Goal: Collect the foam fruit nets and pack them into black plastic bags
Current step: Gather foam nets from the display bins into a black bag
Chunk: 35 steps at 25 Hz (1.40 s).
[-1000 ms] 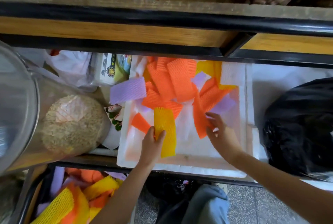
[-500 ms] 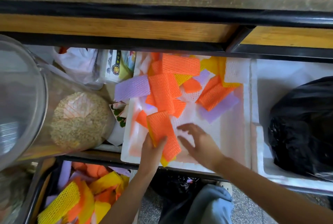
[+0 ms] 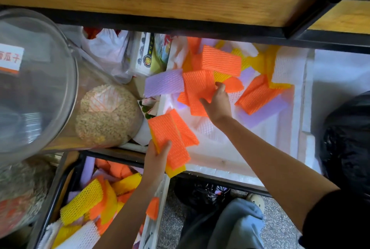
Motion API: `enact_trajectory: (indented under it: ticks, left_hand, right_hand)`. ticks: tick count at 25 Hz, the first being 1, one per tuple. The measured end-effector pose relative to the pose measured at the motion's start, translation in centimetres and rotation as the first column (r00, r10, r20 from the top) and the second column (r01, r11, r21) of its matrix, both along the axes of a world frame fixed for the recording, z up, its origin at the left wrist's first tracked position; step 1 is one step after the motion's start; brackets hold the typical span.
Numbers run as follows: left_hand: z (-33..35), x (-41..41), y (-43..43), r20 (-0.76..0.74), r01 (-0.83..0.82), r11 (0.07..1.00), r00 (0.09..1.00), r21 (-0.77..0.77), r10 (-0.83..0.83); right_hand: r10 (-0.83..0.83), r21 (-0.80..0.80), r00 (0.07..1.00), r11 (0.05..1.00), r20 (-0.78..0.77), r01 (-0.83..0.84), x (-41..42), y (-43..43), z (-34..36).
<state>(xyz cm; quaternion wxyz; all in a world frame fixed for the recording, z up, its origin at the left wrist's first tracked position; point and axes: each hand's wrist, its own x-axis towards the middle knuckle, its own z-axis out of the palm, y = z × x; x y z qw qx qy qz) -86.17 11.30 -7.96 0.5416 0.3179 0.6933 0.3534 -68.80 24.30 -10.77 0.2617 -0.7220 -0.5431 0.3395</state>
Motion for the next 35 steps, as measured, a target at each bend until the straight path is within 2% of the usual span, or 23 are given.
enact_trajectory:
  ticks: [2,4,7,9,11,13,16,18,19,20,22,23,25,26,31,35]
  left_hand:
    - [-0.1,0.4,0.1,0.002,-0.026,1.000,1.000,0.010,0.025]
    - [0.3,1.3,0.4,-0.015,-0.054,0.998,0.998,0.013,0.054]
    - [0.8,3.1,0.8,-0.013,-0.036,0.997,0.999,-0.068,0.035]
    - [0.9,4.2,0.9,0.129,-0.007,0.996,0.991,-0.092,0.019]
    - [0.7,5.0,0.6,0.278,0.032,0.995,0.961,-0.094,-0.005]
    - [0.5,5.4,0.2,0.351,0.118,0.990,0.933,-0.075,-0.085]
    - [1.1,5.9,0.2,0.273,0.180,0.983,0.948,-0.034,-0.164]
    - [1.3,5.8,0.4,0.182,0.095,0.995,0.979,-0.034,-0.088]
    - [1.4,5.6,0.5,0.149,0.047,0.998,0.988,-0.039,-0.041]
    - [1.5,5.3,0.5,0.125,0.017,0.999,0.992,-0.043,-0.012]
    - [1.5,4.7,0.5,0.102,-0.011,0.999,0.995,-0.045,0.015]
    - [1.4,4.4,0.6,0.094,-0.018,0.999,0.995,-0.042,0.022]
    - [1.2,3.7,0.6,0.079,-0.012,0.999,0.997,-0.032,0.015]
    - [1.0,3.3,0.6,0.076,-0.004,1.000,0.997,-0.029,0.006]
    - [0.9,2.0,0.3,0.079,0.000,1.000,0.997,-0.019,0.002]
    - [0.6,1.5,0.1,0.016,-0.007,1.000,1.000,-0.017,0.007]
  right_hand:
    - [0.019,0.026,0.996,1.000,-0.086,-0.016,0.8,-1.9,1.0]
    - [0.070,-0.018,0.985,0.997,-0.156,-0.073,1.9,-3.9,2.4]
    - [0.135,-0.257,0.908,0.933,-0.397,-0.251,3.8,-7.0,4.4]
    - [0.169,-0.348,0.857,0.863,-0.486,-0.367,5.1,-8.7,5.0]
    - [0.208,-0.369,0.824,0.818,-0.527,-0.442,6.2,-9.8,4.6]
    - [0.207,-0.371,0.778,0.787,-0.594,-0.493,7.0,-10.7,4.0]
    - [0.281,-0.347,0.712,0.722,-0.644,-0.599,7.8,-11.7,3.5]
    - [0.389,-0.353,0.719,0.674,-0.577,-0.648,8.6,-11.8,3.3]
    - [0.417,-0.364,0.747,0.682,-0.518,-0.634,9.0,-11.5,3.3]
    - [0.400,-0.358,0.794,0.734,-0.458,-0.577,9.4,-11.0,3.3]
    - [0.187,-0.264,0.912,0.918,-0.365,-0.295,9.9,-9.4,3.3]
    - [0.043,-0.194,0.943,0.975,-0.331,-0.113,10.0,-8.3,3.2]
    - [-0.174,-0.108,0.943,0.983,-0.283,0.149,9.5,-5.8,2.2]
    - [-0.230,-0.104,0.938,0.972,-0.261,0.210,9.1,-4.4,1.4]
    - [-0.309,-0.247,0.935,0.933,-0.175,0.262,6.3,-0.7,-1.0]
    - [-0.139,-0.203,0.989,0.971,-0.056,0.125,6.2,-2.0,0.9]
